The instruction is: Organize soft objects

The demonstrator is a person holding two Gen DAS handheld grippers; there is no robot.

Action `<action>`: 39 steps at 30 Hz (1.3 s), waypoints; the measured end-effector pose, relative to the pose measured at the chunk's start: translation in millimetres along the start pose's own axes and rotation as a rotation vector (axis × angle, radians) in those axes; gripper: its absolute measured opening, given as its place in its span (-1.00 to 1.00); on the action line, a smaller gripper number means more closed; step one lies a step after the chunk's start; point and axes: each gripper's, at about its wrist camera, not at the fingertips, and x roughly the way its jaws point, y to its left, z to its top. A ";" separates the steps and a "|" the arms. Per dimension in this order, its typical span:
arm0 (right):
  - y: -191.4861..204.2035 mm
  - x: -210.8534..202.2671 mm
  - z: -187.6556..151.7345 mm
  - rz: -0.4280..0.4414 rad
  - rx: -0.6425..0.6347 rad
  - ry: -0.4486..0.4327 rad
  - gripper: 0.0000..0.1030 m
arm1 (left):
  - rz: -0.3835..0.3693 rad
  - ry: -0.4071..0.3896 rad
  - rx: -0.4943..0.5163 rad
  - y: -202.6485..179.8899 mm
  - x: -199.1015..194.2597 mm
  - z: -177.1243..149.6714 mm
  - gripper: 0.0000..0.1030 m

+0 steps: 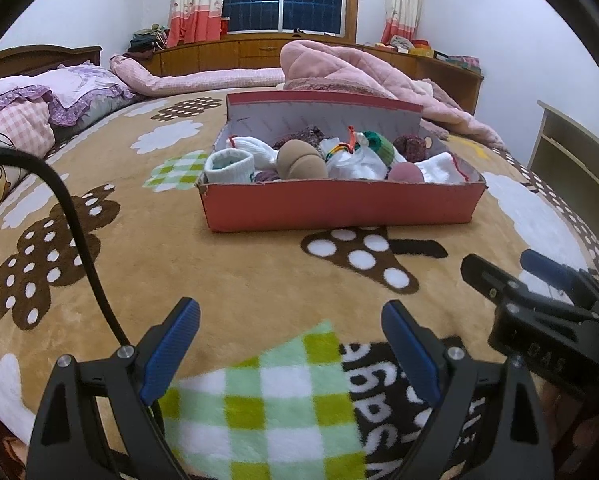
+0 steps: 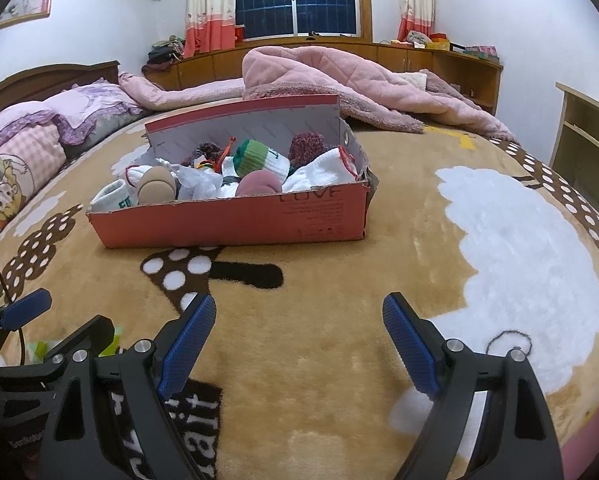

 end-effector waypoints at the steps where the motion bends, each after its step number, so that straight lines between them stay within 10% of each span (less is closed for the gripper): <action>1: -0.1 0.0 0.0 0.000 0.000 0.000 0.71 | -0.003 0.001 0.002 -0.6 -0.2 -0.3 0.84; 39: 3.6 -1.1 0.1 0.002 -0.010 -0.003 0.71 | -0.006 0.004 -0.002 -1.1 -2.5 -1.3 0.84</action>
